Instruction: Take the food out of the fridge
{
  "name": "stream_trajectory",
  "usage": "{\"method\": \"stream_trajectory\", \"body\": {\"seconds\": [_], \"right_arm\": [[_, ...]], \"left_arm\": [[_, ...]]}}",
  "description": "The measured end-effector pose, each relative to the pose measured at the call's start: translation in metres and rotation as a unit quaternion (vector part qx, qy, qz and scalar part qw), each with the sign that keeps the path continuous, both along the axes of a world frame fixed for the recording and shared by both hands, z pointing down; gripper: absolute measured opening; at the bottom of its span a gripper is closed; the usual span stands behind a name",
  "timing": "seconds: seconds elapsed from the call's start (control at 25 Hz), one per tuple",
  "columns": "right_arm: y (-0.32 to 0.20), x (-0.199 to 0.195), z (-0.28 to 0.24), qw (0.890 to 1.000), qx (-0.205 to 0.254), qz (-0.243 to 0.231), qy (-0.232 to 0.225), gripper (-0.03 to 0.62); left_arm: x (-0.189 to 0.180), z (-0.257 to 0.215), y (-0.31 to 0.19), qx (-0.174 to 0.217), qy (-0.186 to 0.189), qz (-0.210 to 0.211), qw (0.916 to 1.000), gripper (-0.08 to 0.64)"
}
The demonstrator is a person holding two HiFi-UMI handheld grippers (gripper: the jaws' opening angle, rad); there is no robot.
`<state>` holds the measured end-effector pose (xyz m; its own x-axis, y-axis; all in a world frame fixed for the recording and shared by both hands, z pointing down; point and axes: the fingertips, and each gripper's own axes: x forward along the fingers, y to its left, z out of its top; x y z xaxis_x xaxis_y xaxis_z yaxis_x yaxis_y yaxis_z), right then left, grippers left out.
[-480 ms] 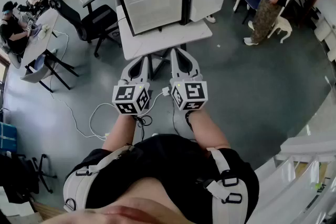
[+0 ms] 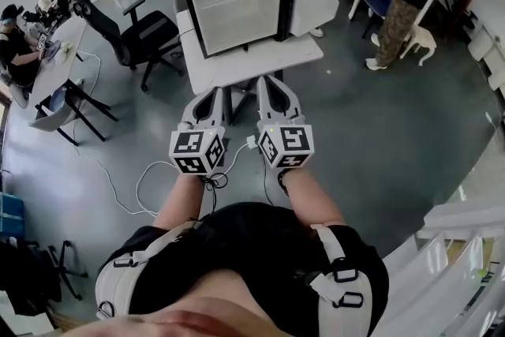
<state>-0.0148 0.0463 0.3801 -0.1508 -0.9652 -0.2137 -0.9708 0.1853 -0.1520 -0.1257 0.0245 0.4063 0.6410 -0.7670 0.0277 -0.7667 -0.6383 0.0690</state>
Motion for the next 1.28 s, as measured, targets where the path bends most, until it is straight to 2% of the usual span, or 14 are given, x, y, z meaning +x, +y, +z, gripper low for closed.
{"method": "stream_trajectory", "body": {"seconds": [0.28, 0.56, 0.88, 1.28], "right_arm": [[-0.009, -0.015, 0.004, 0.999, -0.003, 0.032, 0.001, 0.009], [-0.034, -0.008, 0.016, 0.999, -0.015, 0.031, -0.020, 0.009], [-0.119, 0.049, 0.026, 0.999, -0.012, 0.040, -0.016, 0.009], [-0.263, 0.137, 0.013, 1.000, -0.006, 0.003, 0.002, 0.009]], "left_arm": [[-0.017, 0.004, -0.015, 0.000, -0.002, 0.026, 0.9997, 0.003], [-0.008, 0.014, -0.043, -0.004, 0.002, 0.043, 0.9991, 0.002], [0.047, 0.024, -0.123, 0.000, -0.007, 0.044, 0.9990, 0.002], [0.148, 0.010, -0.264, 0.008, -0.004, 0.020, 0.9998, 0.002]]}}
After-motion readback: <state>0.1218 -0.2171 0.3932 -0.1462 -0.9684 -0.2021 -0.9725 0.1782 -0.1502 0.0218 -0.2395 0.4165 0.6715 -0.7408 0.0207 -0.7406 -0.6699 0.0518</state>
